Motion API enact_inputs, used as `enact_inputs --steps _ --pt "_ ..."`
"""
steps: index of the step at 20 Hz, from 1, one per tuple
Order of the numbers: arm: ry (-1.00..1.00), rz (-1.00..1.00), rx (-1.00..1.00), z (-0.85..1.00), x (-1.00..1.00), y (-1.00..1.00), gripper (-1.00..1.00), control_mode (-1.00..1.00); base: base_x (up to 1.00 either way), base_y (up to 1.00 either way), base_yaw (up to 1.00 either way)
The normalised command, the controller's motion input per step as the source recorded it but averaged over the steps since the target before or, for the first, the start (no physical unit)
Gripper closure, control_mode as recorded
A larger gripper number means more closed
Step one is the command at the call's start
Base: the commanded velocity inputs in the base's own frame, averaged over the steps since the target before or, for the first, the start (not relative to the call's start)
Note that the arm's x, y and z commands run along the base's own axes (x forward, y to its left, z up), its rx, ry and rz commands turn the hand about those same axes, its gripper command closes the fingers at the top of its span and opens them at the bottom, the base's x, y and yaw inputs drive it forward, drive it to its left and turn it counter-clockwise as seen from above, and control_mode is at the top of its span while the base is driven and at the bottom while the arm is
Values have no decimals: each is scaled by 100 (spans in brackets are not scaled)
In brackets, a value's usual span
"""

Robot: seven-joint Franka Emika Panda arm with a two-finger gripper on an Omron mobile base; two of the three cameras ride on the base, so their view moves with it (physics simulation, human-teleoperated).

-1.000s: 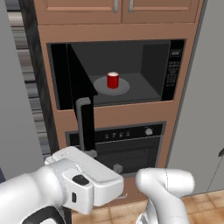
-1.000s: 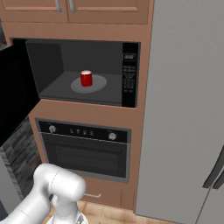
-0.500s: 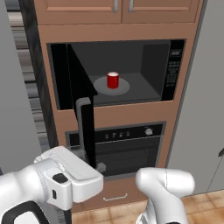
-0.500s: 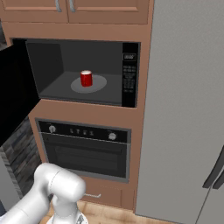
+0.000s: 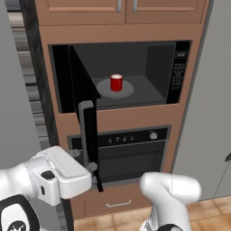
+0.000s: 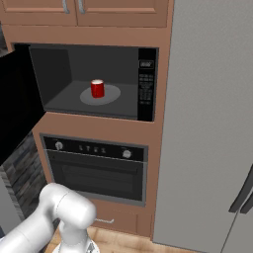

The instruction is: Pick the mug from the counter and place it inside the microwave. Then close the microwave.

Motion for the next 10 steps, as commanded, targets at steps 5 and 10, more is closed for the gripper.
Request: enact_inputs --steps 5,10 --pt "0 -5 -3 -15 28 11 -100 -100 0 0 0" --pt "0 -4 -1 -9 24 10 -100 -100 0 0 0"
